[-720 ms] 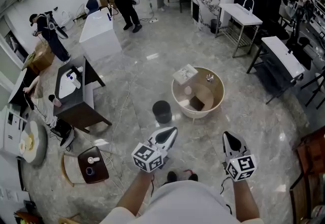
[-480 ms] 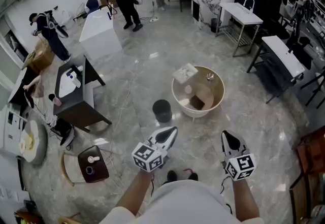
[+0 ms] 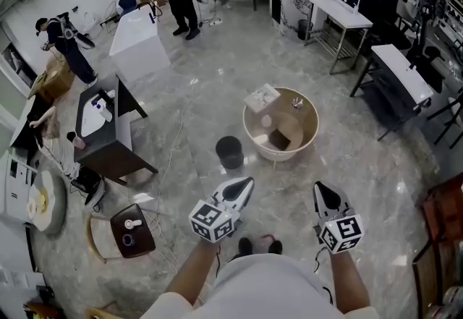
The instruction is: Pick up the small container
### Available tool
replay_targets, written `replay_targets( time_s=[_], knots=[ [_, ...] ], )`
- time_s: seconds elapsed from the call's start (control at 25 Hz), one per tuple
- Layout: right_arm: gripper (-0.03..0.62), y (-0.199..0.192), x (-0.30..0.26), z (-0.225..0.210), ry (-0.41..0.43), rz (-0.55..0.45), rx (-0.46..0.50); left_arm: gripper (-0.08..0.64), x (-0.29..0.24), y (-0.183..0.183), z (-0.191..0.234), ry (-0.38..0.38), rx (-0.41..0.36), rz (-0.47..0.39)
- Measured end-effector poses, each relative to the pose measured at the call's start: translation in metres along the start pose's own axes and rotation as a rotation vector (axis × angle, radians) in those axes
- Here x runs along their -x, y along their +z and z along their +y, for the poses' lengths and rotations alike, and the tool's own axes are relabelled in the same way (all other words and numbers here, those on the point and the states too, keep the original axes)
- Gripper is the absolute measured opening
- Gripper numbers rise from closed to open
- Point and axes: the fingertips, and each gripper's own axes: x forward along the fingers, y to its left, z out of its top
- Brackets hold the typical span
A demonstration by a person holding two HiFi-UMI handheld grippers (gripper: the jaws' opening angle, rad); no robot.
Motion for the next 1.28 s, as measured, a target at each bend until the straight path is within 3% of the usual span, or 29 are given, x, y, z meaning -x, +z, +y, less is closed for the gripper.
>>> replay_targets(
  time_s=[0.4, 0.6, 0.8, 1.28],
  knots=[
    [0.014, -0.009, -0.018, 0.011, -0.004, 0.020, 0.014, 0.032, 0.001, -0.005, 0.014, -0.004, -0.007, 0.014],
    [0.071, -0.016, -0.028, 0.017, -0.010, 0.029, 0.006, 0.064, 0.005, -0.010, 0.027, -0.009, 0.004, 0.017],
    [0.174, -0.018, -0.038, 0.024, -0.021, 0.030, -0.007, 0.160, 0.008, -0.011, 0.038, -0.032, 0.041, 0.014],
    [0.327, -0.023, -0.058, 0.048, -0.061, 0.032, -0.028, 0.357, 0.027, -0.019, 0.064, -0.087, 0.050, 0.041]
  ],
)
